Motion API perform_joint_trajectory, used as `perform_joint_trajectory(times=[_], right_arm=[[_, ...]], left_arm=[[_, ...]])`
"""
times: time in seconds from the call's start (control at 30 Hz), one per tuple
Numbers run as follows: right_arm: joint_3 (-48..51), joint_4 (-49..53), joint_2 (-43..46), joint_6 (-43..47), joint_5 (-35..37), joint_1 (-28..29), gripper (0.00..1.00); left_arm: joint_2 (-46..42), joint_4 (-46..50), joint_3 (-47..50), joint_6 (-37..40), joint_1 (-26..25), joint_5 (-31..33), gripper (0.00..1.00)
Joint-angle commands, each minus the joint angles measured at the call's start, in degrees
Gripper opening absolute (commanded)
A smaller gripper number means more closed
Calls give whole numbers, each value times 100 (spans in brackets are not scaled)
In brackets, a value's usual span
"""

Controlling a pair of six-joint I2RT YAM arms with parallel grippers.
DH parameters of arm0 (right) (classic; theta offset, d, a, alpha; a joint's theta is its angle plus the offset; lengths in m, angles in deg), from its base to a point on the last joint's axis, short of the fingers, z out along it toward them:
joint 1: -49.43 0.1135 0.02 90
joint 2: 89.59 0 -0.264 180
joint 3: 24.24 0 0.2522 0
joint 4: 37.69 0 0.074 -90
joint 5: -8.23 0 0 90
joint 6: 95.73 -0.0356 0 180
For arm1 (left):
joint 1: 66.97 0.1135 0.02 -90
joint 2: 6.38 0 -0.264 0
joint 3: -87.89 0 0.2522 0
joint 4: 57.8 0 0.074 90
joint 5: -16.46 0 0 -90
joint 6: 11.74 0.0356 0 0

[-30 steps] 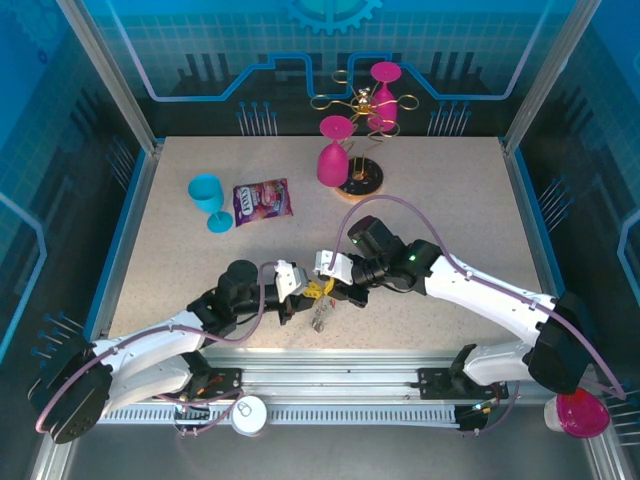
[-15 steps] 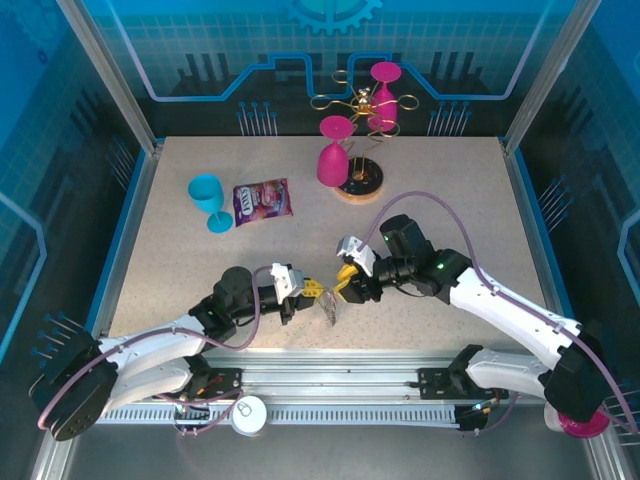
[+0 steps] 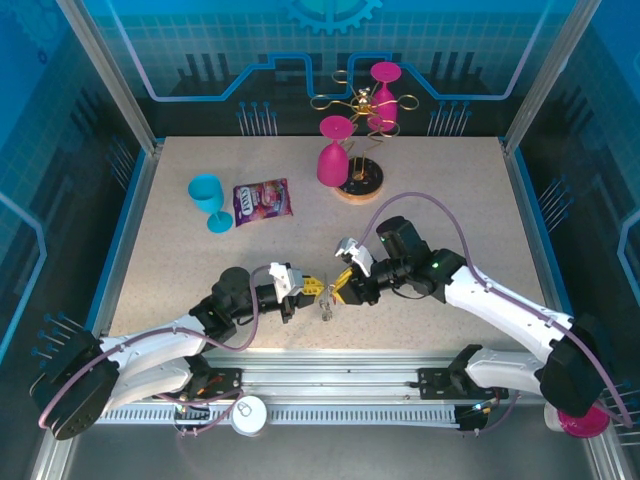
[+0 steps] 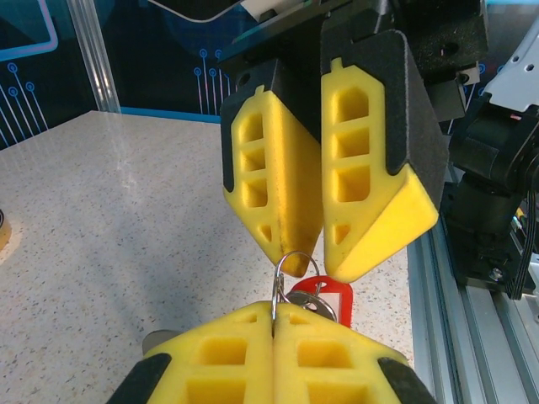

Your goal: Put the keys on the keyring

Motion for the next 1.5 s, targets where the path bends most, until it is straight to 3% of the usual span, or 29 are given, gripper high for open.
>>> perform_joint_trajectory(times=[0.0,0.27,0.53,0.67,0.77,0.9,1.13,1.47], right_arm=[[19,-301,-58,-194,-240,-59,21],[81,-337,-215,-273,-234,-77,0],[305,-653,-502,-635,-528,-153,0],[406,-894,-556,-869,-755,-212,10],[441,-1025,-533,-954,-781,-235,26],[441,-1071,-346,-862,-666,-287,40],[725,-1420,460,87,209,-349,45],[759,-1868,267,502,-235,-293,41]], left_arm=[[-32,-250,41,-34,-54,21,0],[-36,-401,69,-43,-66,-9,0],[-12,-862,152,-48,-70,55,0],[-14,-935,195,-16,-74,121,0],[20,-1004,229,-23,-77,144,0],[136,-1167,251,-95,-90,153,0],[374,-1499,345,-234,-112,184,0],[623,-1867,341,-363,-115,158,0]])
